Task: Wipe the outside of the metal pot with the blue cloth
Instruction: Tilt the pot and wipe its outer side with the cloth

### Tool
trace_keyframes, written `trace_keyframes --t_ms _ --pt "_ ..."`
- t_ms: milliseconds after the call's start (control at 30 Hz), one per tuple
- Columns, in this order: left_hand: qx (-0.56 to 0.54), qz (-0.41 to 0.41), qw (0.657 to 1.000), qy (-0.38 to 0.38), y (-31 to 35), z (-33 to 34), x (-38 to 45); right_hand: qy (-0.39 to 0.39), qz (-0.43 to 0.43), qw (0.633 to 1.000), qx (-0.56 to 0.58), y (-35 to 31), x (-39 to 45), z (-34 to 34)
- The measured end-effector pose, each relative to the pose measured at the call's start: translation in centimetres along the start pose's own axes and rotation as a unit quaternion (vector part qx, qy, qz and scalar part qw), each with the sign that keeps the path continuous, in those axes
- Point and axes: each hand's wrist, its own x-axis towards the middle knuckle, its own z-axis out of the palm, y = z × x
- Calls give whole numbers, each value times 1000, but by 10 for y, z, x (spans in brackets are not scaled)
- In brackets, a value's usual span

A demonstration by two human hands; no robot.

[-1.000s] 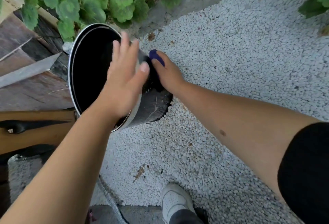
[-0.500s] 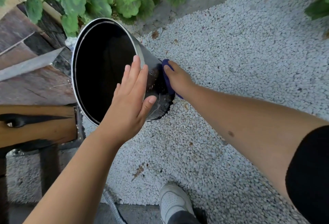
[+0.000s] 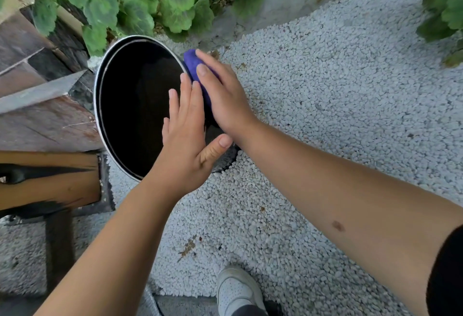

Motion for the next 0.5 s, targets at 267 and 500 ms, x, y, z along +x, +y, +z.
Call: trace_keyframes --t_ms 267,500 --pt "-12 16 1000 5 -5 3 3 11 37 998 -57 44 -9 -12" --pt "-2 43 999 -32 -10 -11 -4 -15 122 979 -161 100 -9 -33"
